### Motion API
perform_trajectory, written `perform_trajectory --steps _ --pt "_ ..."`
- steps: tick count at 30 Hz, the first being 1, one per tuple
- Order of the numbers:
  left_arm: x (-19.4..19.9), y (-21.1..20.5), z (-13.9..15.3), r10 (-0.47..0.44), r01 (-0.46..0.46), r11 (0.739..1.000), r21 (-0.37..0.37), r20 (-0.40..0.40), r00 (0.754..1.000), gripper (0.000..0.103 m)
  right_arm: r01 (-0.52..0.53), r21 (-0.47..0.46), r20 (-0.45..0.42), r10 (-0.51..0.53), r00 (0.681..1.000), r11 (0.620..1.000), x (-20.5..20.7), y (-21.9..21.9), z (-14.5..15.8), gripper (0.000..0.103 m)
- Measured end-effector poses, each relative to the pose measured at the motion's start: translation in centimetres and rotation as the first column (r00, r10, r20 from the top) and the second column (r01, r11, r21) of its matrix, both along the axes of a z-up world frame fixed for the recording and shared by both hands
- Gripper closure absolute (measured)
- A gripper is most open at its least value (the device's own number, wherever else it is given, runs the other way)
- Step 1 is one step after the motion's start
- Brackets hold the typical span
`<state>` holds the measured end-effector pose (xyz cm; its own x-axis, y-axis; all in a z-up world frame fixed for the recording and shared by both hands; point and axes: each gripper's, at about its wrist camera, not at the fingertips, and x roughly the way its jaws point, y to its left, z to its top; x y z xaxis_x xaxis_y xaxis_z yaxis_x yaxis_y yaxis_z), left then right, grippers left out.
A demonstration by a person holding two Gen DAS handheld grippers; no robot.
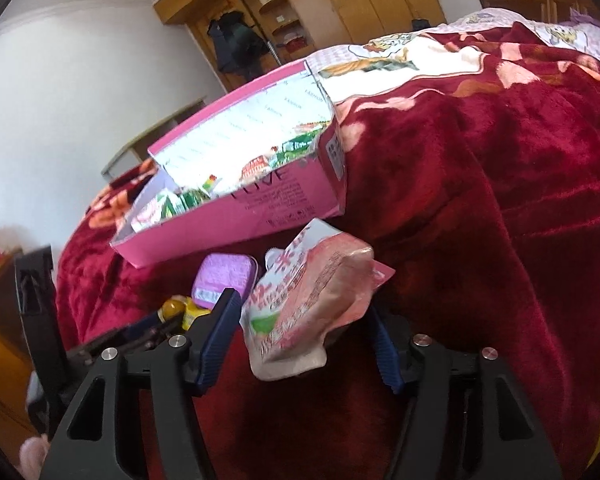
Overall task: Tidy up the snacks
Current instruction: 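Grasp the pink spout pouch with the right tool, then lift the pink spout pouch with the right tool and carry it over the box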
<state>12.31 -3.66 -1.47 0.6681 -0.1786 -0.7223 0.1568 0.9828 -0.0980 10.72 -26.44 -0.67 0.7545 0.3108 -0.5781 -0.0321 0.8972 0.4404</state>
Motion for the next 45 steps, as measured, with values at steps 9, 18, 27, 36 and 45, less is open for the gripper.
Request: perform_trajectory --steps 9,18,27,36,45 --pt "-0.7 0.6 0.7 -0.001 0.001 1.0 -0.017 0.018 1.0 0.072 0.027 -0.003 0.031 -0.027 0.999 1.0 -1.1 -0.1 0.3 0.056" --pt "-2.1 1.6 1.7 -0.002 0.005 0.998 -0.056 0.038 0.999 0.072 0.041 0.01 0.043 -0.041 0.998 0.999 -2.8 0.0 0.8 0.062" --pt "-4.0 2.5 3.4 0.003 0.004 0.997 -0.076 0.084 0.996 0.072 0.035 0.014 0.084 -0.036 0.996 0.999 -4.4 0.7 2.3 0.064" --pt "-5.8 3.3 4.9 0.007 0.005 0.995 -0.1 0.127 0.992 0.072 0.042 0.008 0.136 -0.043 0.99 0.999 -6.3 1.0 4.2 0.066" --pt "-6.6 3.7 6.6 0.003 0.016 0.993 -0.118 0.159 0.987 0.072 0.026 -0.006 0.197 -0.024 0.98 1.0 -6.7 1.4 6.4 0.066"
